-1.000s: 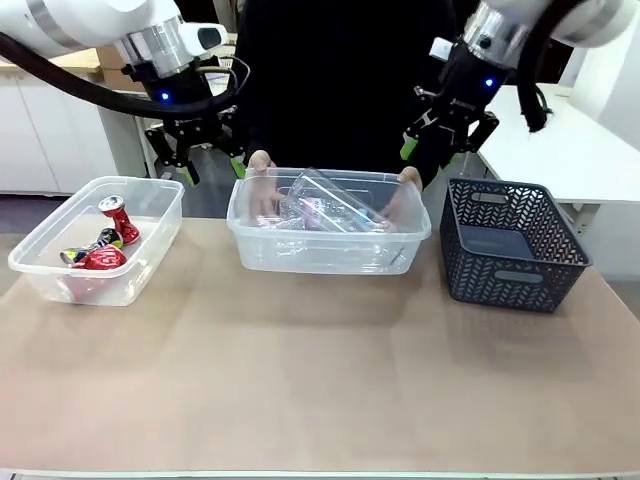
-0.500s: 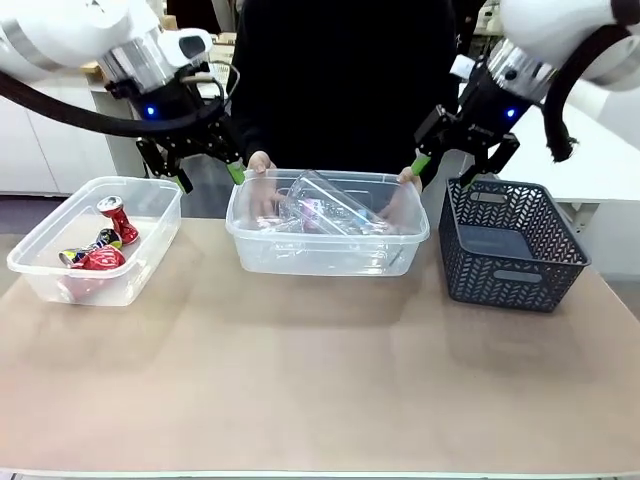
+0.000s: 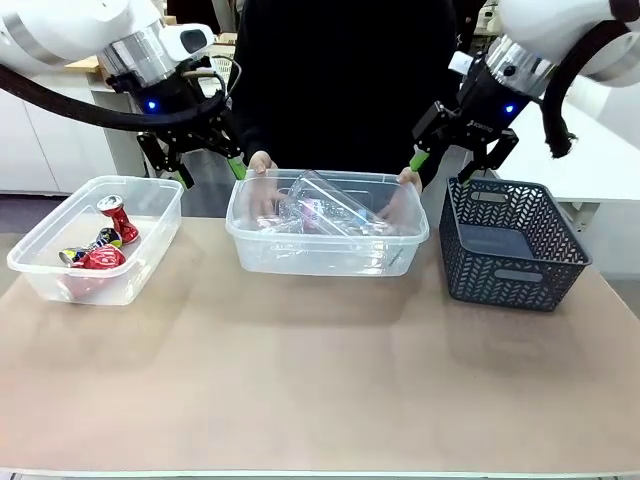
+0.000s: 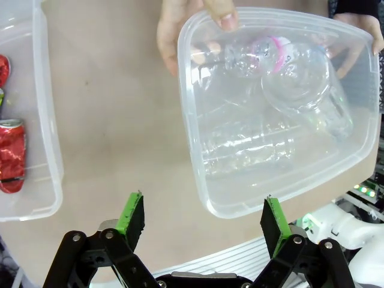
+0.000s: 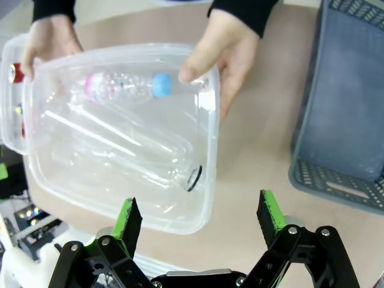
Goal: Sort the waste into each basket.
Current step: Release the Organizing box you were holding.
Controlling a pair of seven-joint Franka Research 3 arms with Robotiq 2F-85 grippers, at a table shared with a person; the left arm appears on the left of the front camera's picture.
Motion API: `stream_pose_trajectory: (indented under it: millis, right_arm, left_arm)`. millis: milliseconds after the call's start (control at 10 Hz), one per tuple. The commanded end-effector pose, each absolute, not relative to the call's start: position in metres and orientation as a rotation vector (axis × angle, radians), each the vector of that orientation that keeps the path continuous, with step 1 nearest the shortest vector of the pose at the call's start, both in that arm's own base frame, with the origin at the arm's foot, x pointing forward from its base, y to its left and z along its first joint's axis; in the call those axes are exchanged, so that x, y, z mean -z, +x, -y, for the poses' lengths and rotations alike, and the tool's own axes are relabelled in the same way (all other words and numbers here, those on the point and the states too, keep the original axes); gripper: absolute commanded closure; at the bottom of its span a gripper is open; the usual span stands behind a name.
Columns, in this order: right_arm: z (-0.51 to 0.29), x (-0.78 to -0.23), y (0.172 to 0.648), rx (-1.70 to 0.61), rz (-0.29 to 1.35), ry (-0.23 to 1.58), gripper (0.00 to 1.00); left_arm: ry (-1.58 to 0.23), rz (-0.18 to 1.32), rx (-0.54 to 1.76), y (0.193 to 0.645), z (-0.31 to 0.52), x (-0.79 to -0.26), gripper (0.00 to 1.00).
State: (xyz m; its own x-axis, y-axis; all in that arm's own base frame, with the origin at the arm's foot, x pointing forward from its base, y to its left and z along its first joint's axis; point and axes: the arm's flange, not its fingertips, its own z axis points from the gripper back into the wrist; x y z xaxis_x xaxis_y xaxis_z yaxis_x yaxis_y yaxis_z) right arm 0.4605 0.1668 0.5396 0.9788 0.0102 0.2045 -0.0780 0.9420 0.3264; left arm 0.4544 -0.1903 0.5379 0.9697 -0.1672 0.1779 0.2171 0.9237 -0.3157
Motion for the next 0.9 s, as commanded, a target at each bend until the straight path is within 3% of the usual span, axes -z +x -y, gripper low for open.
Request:
stream_pose_trajectory:
  millis: [0, 200, 500, 800]
  right_arm:
    - [-0.17, -0.543, 0.463, -0.047, 0.199, 0.335, 0.0]
    - [-0.167, -0.54, 0.461, -0.045, 0.202, 0.34, 0.0]
    - [-0.126, -0.591, 0.382, -0.212, 0.143, 0.512, 0.0]
    - [-0.081, -0.623, 0.321, -0.109, 0.059, 0.936, 0.0]
  left_arm:
    - [-0.326, 0.142, 0.183, 0.453, 0.19, -0.54, 0.0]
    - [-0.34, 0.149, 0.198, 0.454, 0.19, -0.538, 0.0]
    - [-0.479, 0.16, 0.319, 0.397, 0.167, -0.575, 0.0]
    - [-0.842, 0.153, 0.416, 0.335, 0.103, -0.587, 0.0]
